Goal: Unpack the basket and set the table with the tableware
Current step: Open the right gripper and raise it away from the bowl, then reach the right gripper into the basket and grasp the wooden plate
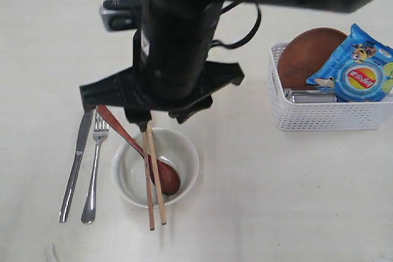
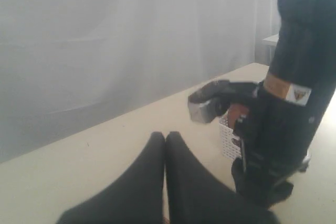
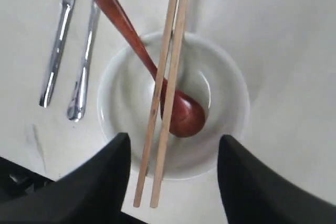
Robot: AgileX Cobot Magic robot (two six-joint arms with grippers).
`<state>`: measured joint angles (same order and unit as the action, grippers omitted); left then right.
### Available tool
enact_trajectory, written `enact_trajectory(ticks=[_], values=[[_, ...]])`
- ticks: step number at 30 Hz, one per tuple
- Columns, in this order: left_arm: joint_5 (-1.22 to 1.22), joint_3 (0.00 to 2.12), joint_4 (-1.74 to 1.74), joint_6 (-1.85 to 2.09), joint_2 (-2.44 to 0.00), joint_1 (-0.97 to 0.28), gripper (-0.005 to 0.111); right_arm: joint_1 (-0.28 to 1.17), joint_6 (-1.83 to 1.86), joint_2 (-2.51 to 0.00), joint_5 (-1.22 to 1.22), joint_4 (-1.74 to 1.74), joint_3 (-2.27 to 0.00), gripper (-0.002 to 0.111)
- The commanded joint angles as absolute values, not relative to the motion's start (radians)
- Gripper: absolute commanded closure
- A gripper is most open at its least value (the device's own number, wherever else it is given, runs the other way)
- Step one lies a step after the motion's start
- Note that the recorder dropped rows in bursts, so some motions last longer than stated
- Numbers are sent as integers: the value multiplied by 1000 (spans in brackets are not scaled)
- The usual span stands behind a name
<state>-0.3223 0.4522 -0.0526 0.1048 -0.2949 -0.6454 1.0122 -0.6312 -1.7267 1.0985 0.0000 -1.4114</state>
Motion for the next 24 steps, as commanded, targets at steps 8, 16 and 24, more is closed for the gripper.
enact_trajectory(ticks=[8,16,24], values=[[-346,449,-57,100,-292,-641,107,773,-543,-1418,1190,-217,-1419,64],[-349,449,-57,100,-292,-641,107,348,71,-1455,1221,0,-1419,78],[-349,449,-57,100,-292,-641,107,273,467,-1600,1141,0,-1419,55]])
